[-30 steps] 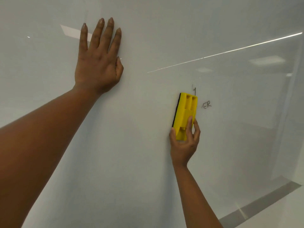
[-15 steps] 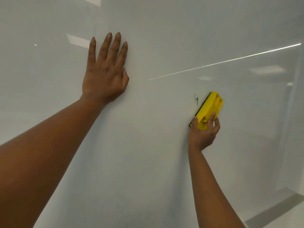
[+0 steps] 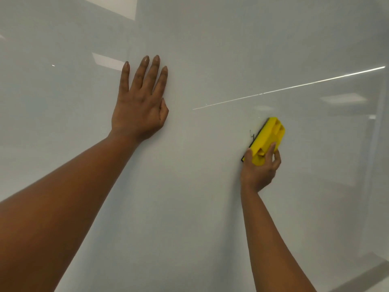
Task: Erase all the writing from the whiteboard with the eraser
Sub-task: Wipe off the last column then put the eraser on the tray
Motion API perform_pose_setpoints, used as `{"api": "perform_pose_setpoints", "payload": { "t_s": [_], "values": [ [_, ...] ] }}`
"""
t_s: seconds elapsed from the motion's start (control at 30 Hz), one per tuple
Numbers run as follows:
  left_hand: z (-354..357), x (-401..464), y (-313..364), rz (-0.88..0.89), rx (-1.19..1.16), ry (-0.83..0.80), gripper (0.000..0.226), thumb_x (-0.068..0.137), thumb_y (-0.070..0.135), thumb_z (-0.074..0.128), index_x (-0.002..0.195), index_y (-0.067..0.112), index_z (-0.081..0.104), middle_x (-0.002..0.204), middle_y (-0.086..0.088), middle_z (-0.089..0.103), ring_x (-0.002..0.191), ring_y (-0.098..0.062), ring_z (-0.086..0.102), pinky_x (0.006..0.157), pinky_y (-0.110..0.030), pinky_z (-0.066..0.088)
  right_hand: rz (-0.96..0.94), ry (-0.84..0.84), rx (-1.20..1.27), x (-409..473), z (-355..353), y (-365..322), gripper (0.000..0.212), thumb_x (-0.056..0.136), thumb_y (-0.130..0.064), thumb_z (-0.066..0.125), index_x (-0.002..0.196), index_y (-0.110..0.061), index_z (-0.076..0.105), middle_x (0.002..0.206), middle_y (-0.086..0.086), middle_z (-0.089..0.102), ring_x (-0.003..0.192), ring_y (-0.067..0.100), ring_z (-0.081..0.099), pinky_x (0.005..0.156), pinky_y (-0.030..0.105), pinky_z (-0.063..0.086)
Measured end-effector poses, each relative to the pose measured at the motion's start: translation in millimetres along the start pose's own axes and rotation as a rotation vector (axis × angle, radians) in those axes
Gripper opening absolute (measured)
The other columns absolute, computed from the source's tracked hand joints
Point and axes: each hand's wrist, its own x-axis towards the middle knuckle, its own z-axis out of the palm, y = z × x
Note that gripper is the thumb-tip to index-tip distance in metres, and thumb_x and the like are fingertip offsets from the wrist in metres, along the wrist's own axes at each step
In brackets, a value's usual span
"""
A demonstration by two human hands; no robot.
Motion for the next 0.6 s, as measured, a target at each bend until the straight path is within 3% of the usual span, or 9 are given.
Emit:
{"api": "perform_pose_setpoints", "payload": {
  "t_s": [0.13,0.27,0.33,0.4,0.53,0.6],
  "values": [
    [0.3,-1.1,-0.2,0.000,-0.007,0.000,0.060,0.091,0.025,0.026,0.147,0.004,0.023,0.155,-0.018,0.017,0.143,-0.033,0.013,0.115,-0.051,0.003,-0.250,-0.071,-0.003,-28.5,3.5,-19.6,0.067,0.076,-0.043,0.052,0.137,-0.016,0.045,0.136,0.012,0.047,0.109,0.031,0.050,0.087,0.029,0.038],
    [-0.6,-1.6,0.4,-0.001,-0.024,0.003,0.060,0.091,0.024,0.028,0.147,0.004,0.024,0.155,-0.018,0.018,0.143,-0.033,0.015,0.115,-0.052,0.004,-0.425,-0.183,-0.011,-51.5,-13.7,2.2,0.063,0.080,-0.040,0.056,0.137,-0.015,0.044,0.138,0.010,0.046,0.112,0.008,0.041,0.090,0.016,0.031],
    [-0.8,-2.1,0.7,0.000,-0.025,0.005,0.059,0.091,0.024,0.028,0.147,0.004,0.024,0.155,-0.018,0.019,0.143,-0.033,0.015,0.115,-0.051,0.004,-0.441,-0.209,-0.013,-54.2,-25.1,21.9,0.062,0.081,-0.038,0.058,0.137,-0.016,0.044,0.139,0.008,0.045,0.116,-0.002,0.035,0.092,0.018,0.034],
    [-0.8,-2.5,0.7,-0.002,-0.026,0.006,0.059,0.091,0.024,0.028,0.147,0.004,0.025,0.154,-0.018,0.019,0.143,-0.033,0.015,0.115,-0.051,0.003,-0.403,-0.194,-0.026,-51.2,-34.3,36.9,0.062,0.081,-0.039,0.058,0.137,-0.017,0.043,0.139,0.008,0.045,0.117,0.002,0.039,0.091,0.027,0.040],
    [-0.1,-2.7,1.3,-0.002,-0.023,0.018,0.059,0.091,0.023,0.030,0.146,0.004,0.026,0.154,-0.019,0.021,0.142,-0.034,0.017,0.114,-0.051,0.004,-0.139,-0.106,-0.010,-29.2,-29.9,34.7,0.066,0.076,-0.033,0.061,0.138,-0.018,0.042,0.138,0.012,0.046,0.115,0.032,0.049,0.092,0.047,0.046],
    [0.1,-1.9,1.7,-0.001,-0.021,0.026,0.058,0.091,0.023,0.030,0.146,0.003,0.027,0.154,-0.019,0.021,0.142,-0.034,0.018,0.114,-0.052,0.005,-0.075,-0.065,0.014,-23.1,-19.4,18.1,0.069,0.075,-0.039,0.058,0.137,-0.015,0.043,0.137,0.015,0.046,0.114,0.036,0.050,0.092,0.049,0.045]
  ]
}}
